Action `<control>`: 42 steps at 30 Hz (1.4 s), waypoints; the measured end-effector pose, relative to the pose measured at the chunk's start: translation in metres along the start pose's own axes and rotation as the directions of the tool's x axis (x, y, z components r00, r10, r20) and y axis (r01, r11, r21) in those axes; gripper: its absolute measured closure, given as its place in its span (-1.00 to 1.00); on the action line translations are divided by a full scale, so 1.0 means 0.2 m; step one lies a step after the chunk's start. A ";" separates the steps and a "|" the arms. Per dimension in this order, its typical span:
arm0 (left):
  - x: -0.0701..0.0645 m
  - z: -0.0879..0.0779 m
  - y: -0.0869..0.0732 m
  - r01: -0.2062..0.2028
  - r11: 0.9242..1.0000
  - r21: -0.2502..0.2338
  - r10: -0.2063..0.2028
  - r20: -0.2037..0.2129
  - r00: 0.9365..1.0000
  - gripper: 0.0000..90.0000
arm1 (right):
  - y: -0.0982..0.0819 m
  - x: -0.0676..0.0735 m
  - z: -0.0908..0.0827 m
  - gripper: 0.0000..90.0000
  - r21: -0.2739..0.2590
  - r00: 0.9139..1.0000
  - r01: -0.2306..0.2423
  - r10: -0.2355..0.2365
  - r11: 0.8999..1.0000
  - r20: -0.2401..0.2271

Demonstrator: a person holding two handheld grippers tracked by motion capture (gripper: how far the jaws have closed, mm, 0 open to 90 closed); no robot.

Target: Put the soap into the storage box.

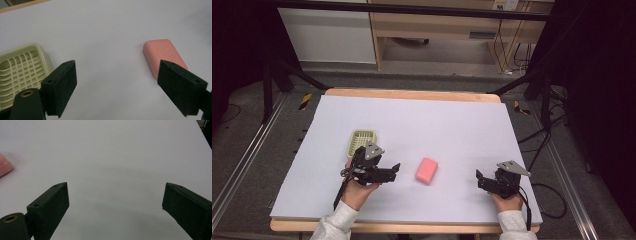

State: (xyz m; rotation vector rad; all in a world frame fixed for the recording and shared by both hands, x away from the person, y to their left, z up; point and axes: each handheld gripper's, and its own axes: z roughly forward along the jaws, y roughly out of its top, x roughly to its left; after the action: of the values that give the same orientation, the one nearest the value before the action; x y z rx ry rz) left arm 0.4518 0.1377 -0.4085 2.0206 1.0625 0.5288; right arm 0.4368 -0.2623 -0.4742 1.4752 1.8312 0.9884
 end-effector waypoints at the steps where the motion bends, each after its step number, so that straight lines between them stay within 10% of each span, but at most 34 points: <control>1: 0.00 0.00 0.00 0.000 1.000 0.000 0.000 0.000 1.000 -0.66 | 0.00 0.00 0.00 -0.84 0.000 1.000 0.000 0.000 1.000 0.000; 42: -0.27 0.25 0.13 -0.095 0.993 0.070 0.091 0.059 0.994 -0.63 | 0.00 0.00 0.00 -0.83 0.004 1.000 0.000 0.000 1.000 -0.003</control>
State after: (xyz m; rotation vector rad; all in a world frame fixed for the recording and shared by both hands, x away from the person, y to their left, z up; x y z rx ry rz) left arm 0.4669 0.0625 -0.4184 2.1445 0.9701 0.4856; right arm 0.4368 -0.2616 -0.4739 1.4762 1.8364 0.9882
